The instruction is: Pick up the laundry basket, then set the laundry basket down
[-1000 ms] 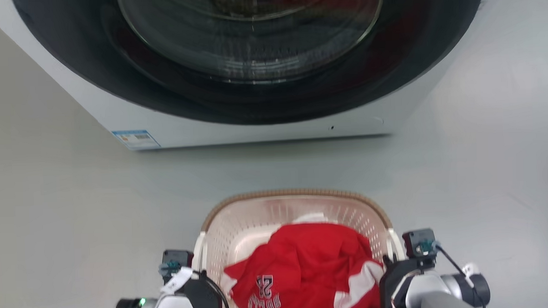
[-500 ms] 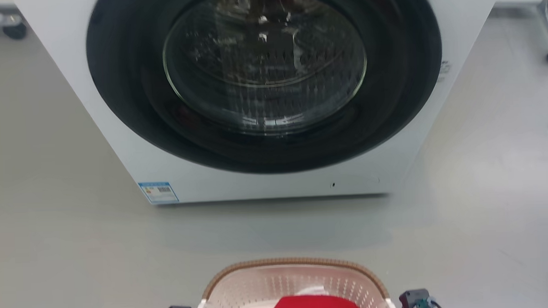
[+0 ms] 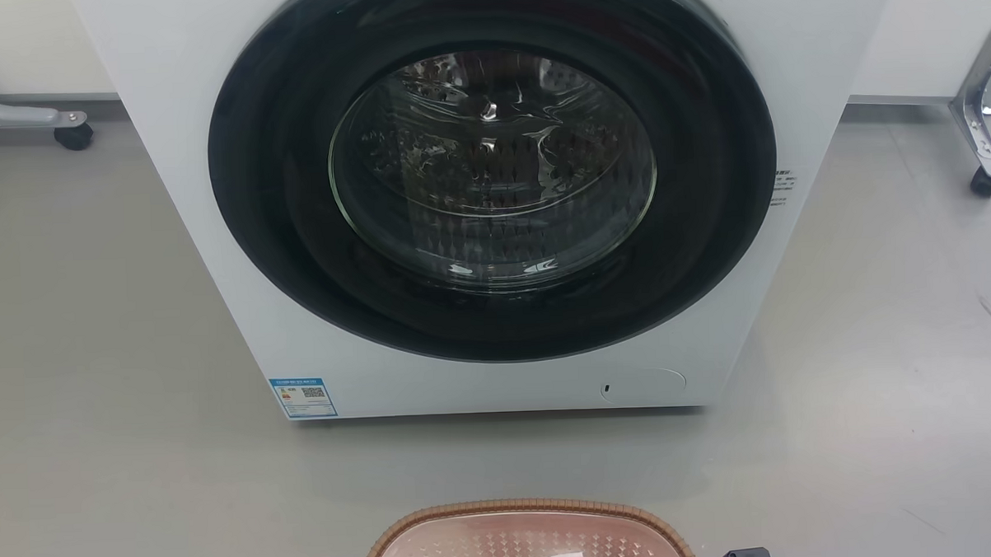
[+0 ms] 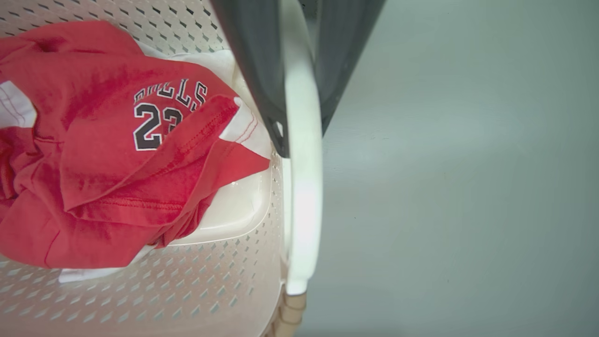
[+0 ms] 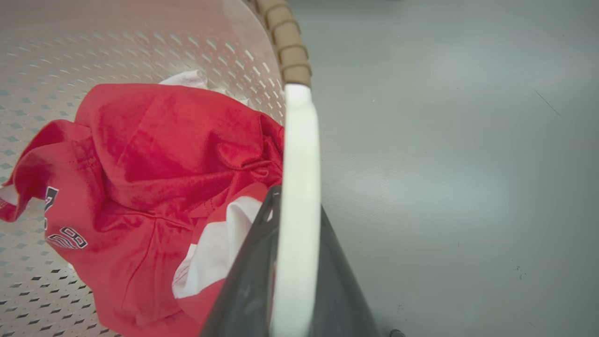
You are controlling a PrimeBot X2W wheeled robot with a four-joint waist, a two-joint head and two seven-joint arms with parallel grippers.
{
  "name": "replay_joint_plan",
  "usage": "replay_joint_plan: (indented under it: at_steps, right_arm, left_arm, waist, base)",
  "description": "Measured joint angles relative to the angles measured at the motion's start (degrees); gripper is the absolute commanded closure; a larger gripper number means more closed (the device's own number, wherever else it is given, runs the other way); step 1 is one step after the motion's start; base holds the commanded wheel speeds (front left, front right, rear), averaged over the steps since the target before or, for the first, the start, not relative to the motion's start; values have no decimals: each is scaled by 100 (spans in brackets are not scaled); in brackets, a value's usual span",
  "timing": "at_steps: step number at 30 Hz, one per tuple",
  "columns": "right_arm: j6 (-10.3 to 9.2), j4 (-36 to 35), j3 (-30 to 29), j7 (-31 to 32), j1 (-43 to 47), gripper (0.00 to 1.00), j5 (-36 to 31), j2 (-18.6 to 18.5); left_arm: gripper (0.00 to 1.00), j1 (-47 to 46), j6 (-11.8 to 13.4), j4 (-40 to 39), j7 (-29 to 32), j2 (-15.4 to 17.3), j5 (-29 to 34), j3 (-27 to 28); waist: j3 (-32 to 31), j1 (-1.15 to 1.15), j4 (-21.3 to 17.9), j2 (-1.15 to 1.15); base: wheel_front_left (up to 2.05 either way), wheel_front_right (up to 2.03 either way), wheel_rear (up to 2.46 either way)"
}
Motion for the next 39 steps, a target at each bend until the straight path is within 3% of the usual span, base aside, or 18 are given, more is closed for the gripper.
replay_joint_plan:
  at_steps: [39]
  right_arm:
    - [-27, 192, 433, -29, -253, 100, 497, -3]
  left_arm:
    - [100, -5, 49, -23, 26, 13, -108, -148]
  waist:
    - [74, 1, -62, 1]
  base:
    - [0, 0, 0]
